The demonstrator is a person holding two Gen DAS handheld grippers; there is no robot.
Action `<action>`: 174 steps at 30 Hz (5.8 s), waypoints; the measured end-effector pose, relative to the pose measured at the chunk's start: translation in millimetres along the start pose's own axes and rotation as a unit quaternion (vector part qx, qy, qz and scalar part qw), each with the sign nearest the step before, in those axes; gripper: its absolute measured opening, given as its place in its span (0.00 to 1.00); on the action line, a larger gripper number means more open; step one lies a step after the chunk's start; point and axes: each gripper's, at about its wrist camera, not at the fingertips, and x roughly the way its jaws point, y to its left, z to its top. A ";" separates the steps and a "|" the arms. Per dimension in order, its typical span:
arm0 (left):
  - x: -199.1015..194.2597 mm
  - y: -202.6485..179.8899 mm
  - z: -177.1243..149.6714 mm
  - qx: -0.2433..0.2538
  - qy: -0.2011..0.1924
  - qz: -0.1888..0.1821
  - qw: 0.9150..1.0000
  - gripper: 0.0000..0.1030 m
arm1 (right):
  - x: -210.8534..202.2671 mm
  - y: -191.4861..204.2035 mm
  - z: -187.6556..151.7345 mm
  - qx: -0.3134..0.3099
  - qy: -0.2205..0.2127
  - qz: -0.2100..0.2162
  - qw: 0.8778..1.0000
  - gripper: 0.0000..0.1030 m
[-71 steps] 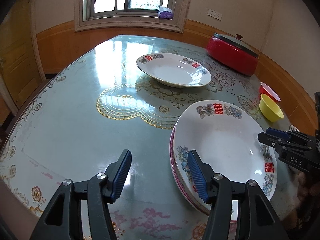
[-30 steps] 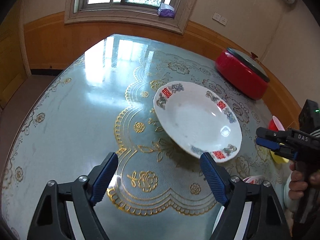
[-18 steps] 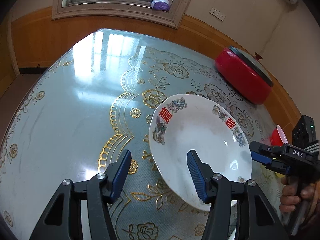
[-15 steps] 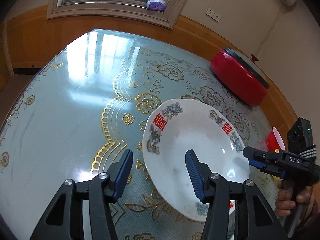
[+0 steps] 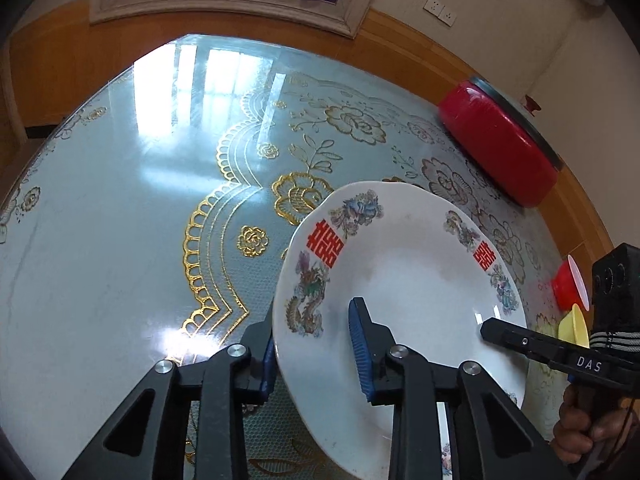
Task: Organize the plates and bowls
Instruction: 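Lift the red-character plate with both grippers over the plate stack, then lower the red-character plate onto the plate stack with both grippers, then open both grippers and pull them back from the plate stack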
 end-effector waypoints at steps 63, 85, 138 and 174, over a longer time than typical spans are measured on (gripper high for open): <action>-98.9 -50.5 -80.4 0.073 -0.090 -0.029 0.993 0.26 | -78.0 28.0 -65.8 -0.141 -0.049 -0.038 0.988 0.24; -153.4 -110.3 -178.1 0.113 -0.092 -0.069 0.987 0.28 | -171.8 9.9 -176.0 -0.139 -0.068 -0.043 0.987 0.24; -140.2 -124.8 -233.0 0.105 -0.053 -0.048 0.992 0.32 | -174.6 -2.0 -232.7 -0.186 -0.055 -0.153 0.969 0.30; -169.0 -101.5 -246.1 0.050 -0.074 -0.021 0.996 0.44 | -187.3 1.1 -235.5 -0.158 -0.080 -0.106 0.978 0.33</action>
